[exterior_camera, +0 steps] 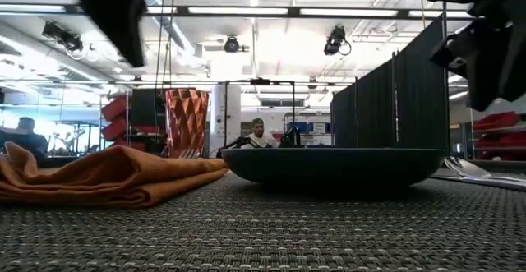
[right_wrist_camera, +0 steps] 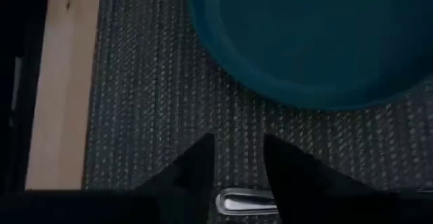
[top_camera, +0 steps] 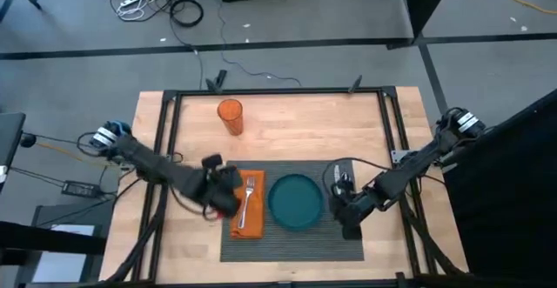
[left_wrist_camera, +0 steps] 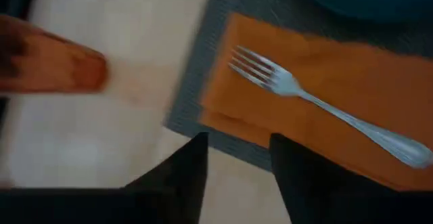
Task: Set table place
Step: Put the orange cup to the top left of the black placemat
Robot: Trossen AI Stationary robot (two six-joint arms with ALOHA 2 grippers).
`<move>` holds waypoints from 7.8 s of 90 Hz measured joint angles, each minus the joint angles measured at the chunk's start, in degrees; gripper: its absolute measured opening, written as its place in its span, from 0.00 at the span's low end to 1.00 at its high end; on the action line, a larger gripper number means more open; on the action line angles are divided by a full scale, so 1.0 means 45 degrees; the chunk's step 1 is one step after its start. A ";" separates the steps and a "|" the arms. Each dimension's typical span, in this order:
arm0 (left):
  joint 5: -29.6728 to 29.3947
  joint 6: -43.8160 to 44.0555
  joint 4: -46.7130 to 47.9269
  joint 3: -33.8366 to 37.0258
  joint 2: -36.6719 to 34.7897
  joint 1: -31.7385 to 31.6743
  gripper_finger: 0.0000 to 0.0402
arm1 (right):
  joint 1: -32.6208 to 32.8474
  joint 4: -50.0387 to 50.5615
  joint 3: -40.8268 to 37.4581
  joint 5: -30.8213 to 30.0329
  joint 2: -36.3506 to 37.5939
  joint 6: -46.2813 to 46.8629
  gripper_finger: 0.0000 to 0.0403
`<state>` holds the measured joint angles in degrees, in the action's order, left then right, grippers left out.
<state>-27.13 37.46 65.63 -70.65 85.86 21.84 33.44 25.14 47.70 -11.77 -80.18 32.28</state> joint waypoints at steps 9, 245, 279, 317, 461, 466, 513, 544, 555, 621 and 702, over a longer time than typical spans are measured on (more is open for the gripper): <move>-0.0023 -0.1483 -0.0001 0.0005 -0.0598 -0.1587 0.49 | -0.0357 0.0147 0.0015 -0.0223 0.0126 -0.0225 0.28; 0.5192 -1.2309 -0.2683 -1.0174 0.8381 -0.6028 0.00 | 0.1977 0.5022 0.0024 -0.1469 0.4294 0.3453 0.44; 0.5197 -1.3028 -0.2622 -1.0156 0.8565 -0.6114 0.00 | 0.2237 0.5018 0.0024 -0.1850 0.4293 0.3794 0.44; 0.5408 -1.3330 -0.3422 -1.0156 0.8929 -0.6113 0.06 | 0.2237 0.5018 0.0019 -0.1865 0.4283 0.3810 0.44; 0.3373 -1.0746 0.2138 -1.3164 0.7630 -0.5752 0.37 | 0.2054 0.4579 0.0005 -0.2582 0.4289 0.2156 0.44; 0.3376 -1.0510 0.2171 -1.2635 0.7241 -0.5574 0.37 | 0.1892 0.4452 0.0005 -0.2835 0.4289 0.1765 0.44; 0.1792 -0.7258 -0.3214 -0.1489 -0.0851 -0.4040 0.37 | -0.1120 0.3303 0.0660 -0.2668 0.4311 -0.2554 0.64; 0.1710 -0.5610 -0.5714 0.3498 -0.4735 -0.3825 0.37 | -0.5158 0.3614 0.1848 -0.0825 0.4313 -0.6430 0.61; 0.1719 -0.5269 -0.5720 0.4113 -0.5092 -0.3816 0.37 | -0.6665 0.3845 0.2559 0.0004 0.4206 -0.7961 0.60; 0.1734 -0.5598 -0.6347 0.4541 -0.5083 -0.3825 0.37 | -0.9976 0.6562 0.5906 0.2210 -0.1950 -1.1262 0.46; 0.1695 -0.5921 -0.6348 0.4541 -0.5078 -0.3825 0.37 | -1.0611 1.0606 0.5519 0.2362 0.0568 -0.9100 0.00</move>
<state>-19.51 10.82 37.06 -50.22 63.00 4.62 -14.31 72.87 72.54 -1.14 -77.62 -8.67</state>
